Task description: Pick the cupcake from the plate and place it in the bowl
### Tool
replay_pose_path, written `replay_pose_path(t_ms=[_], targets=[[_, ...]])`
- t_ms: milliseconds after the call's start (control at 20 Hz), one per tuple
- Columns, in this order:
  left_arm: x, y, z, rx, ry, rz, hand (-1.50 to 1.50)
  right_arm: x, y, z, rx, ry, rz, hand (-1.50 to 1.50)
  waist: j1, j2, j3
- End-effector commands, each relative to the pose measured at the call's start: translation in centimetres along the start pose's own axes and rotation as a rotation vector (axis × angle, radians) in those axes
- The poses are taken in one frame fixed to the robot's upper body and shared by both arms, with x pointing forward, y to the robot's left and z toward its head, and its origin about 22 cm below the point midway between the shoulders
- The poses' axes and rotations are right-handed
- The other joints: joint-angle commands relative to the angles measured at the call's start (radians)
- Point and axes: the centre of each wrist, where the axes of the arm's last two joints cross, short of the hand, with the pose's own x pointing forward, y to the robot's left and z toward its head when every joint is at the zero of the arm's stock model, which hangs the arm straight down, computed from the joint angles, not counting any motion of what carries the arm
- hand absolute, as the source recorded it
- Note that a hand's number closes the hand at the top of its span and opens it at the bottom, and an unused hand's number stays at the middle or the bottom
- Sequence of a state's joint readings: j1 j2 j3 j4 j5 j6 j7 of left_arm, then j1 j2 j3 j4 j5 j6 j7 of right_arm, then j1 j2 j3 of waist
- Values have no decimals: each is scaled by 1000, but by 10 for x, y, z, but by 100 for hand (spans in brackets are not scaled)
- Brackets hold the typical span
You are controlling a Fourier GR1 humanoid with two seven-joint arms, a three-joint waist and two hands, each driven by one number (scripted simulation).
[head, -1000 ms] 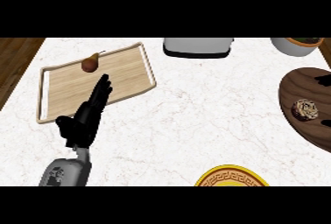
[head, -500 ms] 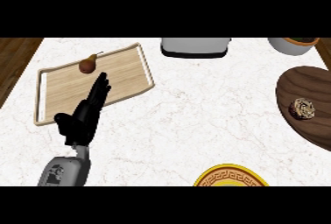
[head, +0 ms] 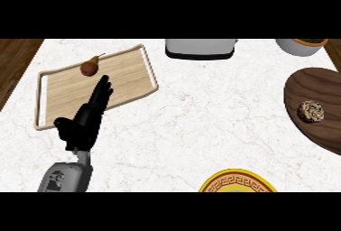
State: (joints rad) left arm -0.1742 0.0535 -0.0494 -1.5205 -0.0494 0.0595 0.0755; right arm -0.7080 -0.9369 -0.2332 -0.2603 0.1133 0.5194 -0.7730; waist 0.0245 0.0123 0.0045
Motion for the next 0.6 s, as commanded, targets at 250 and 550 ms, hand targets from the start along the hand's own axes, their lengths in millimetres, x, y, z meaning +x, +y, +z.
replay_pose_path(t_ms=[250, 550], targets=[[1, 5, 3, 15, 6, 0, 0, -8, -17, 33, 159, -87, -247, -150, -7, 2, 5], [-3, 1, 11, 6, -10, 7, 0, -1, -27, 39, 196, -84, -216, -150, -5, -1, 4]])
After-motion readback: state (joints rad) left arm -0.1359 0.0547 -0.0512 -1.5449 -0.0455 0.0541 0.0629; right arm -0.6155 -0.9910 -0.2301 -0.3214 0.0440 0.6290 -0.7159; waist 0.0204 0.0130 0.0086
